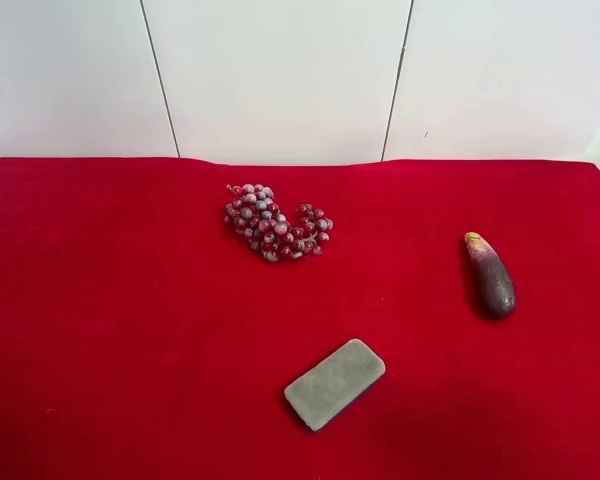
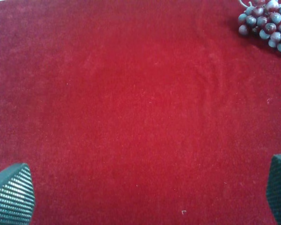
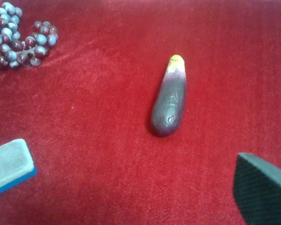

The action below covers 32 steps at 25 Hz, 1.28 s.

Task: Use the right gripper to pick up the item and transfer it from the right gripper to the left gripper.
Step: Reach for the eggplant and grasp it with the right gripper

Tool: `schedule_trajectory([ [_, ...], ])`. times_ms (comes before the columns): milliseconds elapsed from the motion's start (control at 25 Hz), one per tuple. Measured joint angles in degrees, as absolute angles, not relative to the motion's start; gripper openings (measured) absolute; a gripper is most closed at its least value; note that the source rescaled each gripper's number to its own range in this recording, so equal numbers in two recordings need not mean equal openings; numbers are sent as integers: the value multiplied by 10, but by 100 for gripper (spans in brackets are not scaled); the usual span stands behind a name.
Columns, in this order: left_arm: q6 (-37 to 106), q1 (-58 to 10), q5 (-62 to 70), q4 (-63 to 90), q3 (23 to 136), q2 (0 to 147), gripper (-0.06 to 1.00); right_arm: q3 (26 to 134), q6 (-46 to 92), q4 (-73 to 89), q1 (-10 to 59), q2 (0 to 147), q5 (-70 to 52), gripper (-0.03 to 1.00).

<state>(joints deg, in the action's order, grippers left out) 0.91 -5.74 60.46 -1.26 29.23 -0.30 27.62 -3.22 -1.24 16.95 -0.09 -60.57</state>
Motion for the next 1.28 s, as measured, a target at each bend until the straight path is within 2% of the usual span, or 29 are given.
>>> schedule_trajectory([
  [1280,9,-57,605,-13,292,-3,100,276,-32,-12,170,-1,-606,100],
])
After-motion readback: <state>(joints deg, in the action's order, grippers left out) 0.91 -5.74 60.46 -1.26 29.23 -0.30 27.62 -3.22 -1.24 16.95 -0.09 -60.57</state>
